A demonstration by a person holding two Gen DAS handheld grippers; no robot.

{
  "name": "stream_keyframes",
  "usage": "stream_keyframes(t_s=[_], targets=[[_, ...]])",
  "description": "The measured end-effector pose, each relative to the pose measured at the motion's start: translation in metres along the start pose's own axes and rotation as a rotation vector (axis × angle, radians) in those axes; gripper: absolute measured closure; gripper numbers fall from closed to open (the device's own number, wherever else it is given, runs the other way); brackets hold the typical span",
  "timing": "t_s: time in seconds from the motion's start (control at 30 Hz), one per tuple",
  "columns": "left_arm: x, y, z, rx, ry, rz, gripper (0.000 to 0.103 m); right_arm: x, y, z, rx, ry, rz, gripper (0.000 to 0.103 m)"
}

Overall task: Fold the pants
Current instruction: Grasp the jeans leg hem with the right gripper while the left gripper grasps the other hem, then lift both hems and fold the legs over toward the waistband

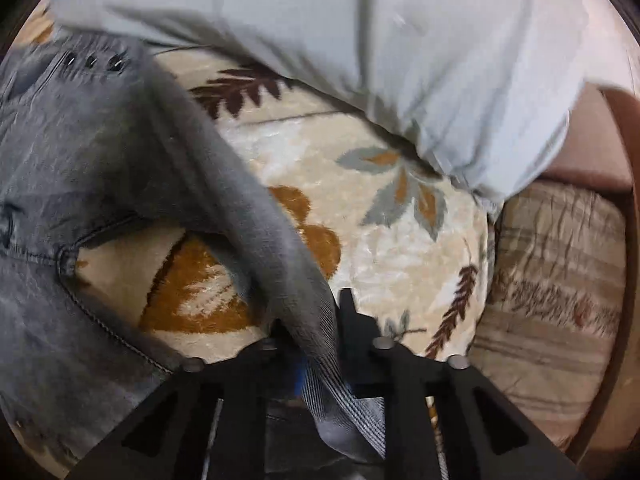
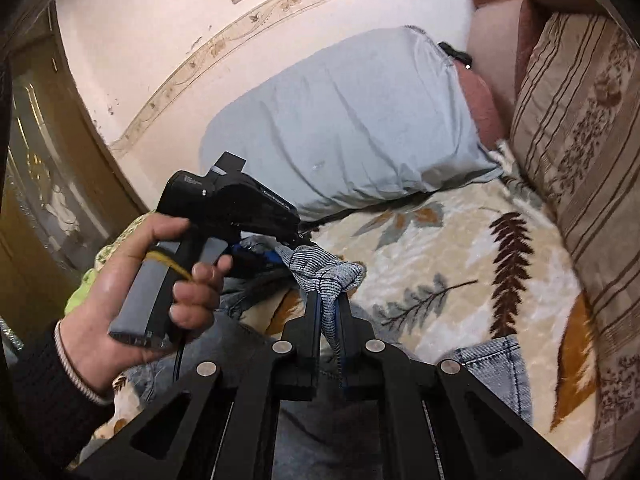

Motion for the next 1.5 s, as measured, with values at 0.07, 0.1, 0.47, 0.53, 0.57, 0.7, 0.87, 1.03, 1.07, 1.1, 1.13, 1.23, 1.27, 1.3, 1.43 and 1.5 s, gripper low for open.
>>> stream_keyframes(t_s=[0.07, 0.1, 0.47, 0.53, 0.57, 0.7, 0.87, 1.03, 1.07, 1.1, 1.13, 1.23, 1.27, 1.3, 1.43, 1.5], targets=[[-0.001, 0.009, 0.002, -0.031, -0.004, 0.017, 0.095, -0.002, -0.005, 0.009, -0.015, -0.007, -0.007, 0.097], [-0.001, 0.023, 0.004, -0.062, -0.007, 0.031, 0.095, -0.003, -0.008, 0.017, -0.016, -0.023, -0.007, 0.097], [-0.113, 0.096, -0.086, -0.361, 0.048, 0.163, 0.096, 0.003, 0.043, 0.023, 0.042, 0.008, 0.031, 0.097], [-0.148, 0.081, -0.126, -0.306, 0.049, 0.154, 0.096, -0.024, 0.049, 0.011, 0.046, -0.019, -0.033, 0.094], [-0.160, 0.074, -0.144, -0.300, 0.057, 0.142, 0.096, -0.039, 0.052, 0.004, 0.048, -0.029, -0.061, 0.091], [-0.182, 0.040, -0.207, -0.190, 0.119, 0.063, 0.091, -0.103, 0.054, -0.010, 0.012, -0.129, -0.189, 0.037], [-0.178, 0.071, -0.220, -0.215, 0.093, 0.110, 0.062, -0.119, 0.073, -0.007, 0.044, -0.270, -0.175, 0.029], [-0.171, 0.080, -0.217, -0.207, 0.038, 0.151, 0.055, -0.117, 0.065, 0.027, -0.039, -0.400, -0.201, 0.030], [-0.169, 0.085, -0.216, -0.203, 0.030, 0.158, 0.055, -0.117, 0.061, 0.033, -0.041, -0.418, -0.209, 0.035], [-0.163, 0.091, -0.214, -0.204, 0.022, 0.162, 0.054, -0.117, 0.055, 0.040, -0.066, -0.433, -0.240, 0.037], [-0.156, 0.095, -0.209, -0.213, 0.009, 0.161, 0.053, -0.118, 0.048, 0.044, -0.071, -0.436, -0.255, 0.044], [-0.132, 0.092, -0.191, -0.154, -0.053, 0.182, 0.042, -0.112, 0.046, 0.044, -0.009, -0.490, -0.214, 0.048], [-0.128, 0.091, -0.188, -0.132, -0.061, 0.194, 0.042, -0.110, 0.048, 0.046, -0.044, -0.479, -0.215, 0.048], [-0.124, 0.088, -0.185, -0.116, -0.072, 0.195, 0.043, -0.112, 0.046, 0.048, -0.094, -0.454, -0.237, 0.048], [-0.124, 0.055, -0.167, -0.088, -0.087, 0.119, 0.064, -0.137, 0.015, 0.041, -0.080, -0.455, -0.366, 0.054], [-0.125, 0.040, -0.164, -0.058, -0.086, 0.096, 0.099, -0.146, 0.005, 0.032, -0.122, -0.385, -0.411, 0.081]])
Point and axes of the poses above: each gripper's, at about its wrist camera, not at the fingertips, and y roughly against the way its jaws point, z to its right, x to its top, the point moved 7 cm from there along -y, roughly the way its jaws point, and after that the axes turned 13 degrees about y, right-handed, at the moved point
